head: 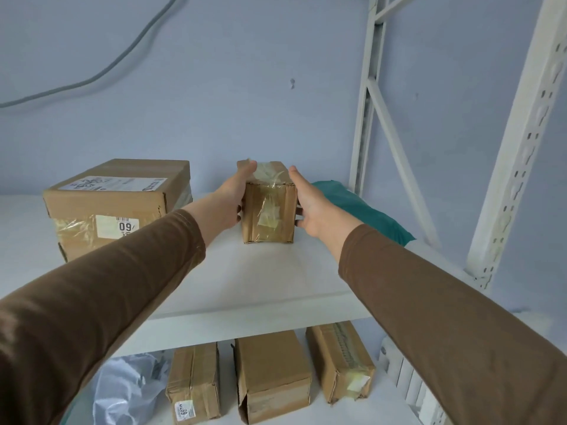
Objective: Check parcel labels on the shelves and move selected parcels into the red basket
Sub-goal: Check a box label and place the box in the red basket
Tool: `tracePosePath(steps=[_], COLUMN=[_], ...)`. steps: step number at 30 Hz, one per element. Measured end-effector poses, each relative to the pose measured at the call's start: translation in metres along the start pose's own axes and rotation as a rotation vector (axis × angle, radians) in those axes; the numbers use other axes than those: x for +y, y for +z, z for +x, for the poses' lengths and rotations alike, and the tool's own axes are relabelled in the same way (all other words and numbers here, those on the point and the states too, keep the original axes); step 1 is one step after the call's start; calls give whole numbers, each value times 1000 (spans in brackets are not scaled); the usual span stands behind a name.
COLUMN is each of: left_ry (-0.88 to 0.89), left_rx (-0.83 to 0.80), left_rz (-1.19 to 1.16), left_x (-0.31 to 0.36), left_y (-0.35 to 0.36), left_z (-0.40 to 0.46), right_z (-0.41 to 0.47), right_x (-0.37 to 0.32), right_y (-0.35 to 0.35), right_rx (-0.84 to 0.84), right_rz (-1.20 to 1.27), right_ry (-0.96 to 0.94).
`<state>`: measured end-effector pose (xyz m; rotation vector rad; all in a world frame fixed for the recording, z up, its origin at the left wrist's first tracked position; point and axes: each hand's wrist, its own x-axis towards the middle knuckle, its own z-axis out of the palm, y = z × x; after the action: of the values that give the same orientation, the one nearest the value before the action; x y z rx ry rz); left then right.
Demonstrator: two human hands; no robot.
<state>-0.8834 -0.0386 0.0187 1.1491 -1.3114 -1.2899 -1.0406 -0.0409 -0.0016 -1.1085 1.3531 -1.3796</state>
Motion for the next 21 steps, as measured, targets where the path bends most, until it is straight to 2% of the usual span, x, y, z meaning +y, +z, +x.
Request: tracePosePath(steps=[6, 11, 14, 16, 18, 21], left_ry=[58, 319, 426, 439, 379, 261], left_rx=[23, -20, -41, -13, 25, -7], left_rz=[-52, 20, -17, -105, -259, -480], left_x=[-11, -26, -42, -52, -58, -63], left_y=[12, 32, 43, 48, 51, 56], left_z=[-29, -103, -144, -165, -178, -193], right_z=[-59, -125, -165, -183, -198, -217], right_x=[-7, 6, 14, 19, 25, 34], right_y=[-11, -37, -55, -64, -67, -67], right_rx=[-71, -86, -84, -84, -52, 113], right_rz=[33, 94, 107, 58, -40, -461], right_ry=[-6, -159, -270, -398, -570, -907])
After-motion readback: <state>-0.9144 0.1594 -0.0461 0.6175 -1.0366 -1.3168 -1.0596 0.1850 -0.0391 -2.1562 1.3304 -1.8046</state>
